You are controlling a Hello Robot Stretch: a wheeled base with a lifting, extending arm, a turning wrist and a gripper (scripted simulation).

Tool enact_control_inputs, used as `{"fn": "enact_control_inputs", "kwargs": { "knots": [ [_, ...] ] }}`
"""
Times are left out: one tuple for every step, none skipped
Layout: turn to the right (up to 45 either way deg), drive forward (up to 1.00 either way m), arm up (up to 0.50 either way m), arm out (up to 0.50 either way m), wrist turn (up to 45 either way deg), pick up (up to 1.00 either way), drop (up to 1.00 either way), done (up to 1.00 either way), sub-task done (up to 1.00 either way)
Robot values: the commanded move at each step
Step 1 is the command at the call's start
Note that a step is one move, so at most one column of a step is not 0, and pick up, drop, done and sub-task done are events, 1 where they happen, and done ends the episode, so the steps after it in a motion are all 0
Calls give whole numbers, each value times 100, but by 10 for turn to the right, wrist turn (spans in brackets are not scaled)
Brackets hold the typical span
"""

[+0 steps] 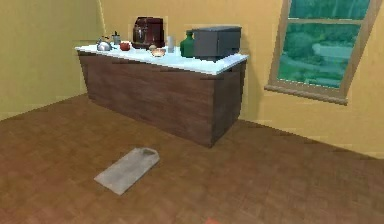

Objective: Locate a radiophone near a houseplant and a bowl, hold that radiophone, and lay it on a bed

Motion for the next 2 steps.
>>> {"fn": "enact_control_inputs", "kwargs": {
  "knots": [
    [450,0,0,0,0,0,0,0,0],
    [390,0,0,0,0,0,0,0,0]
  ]
}}
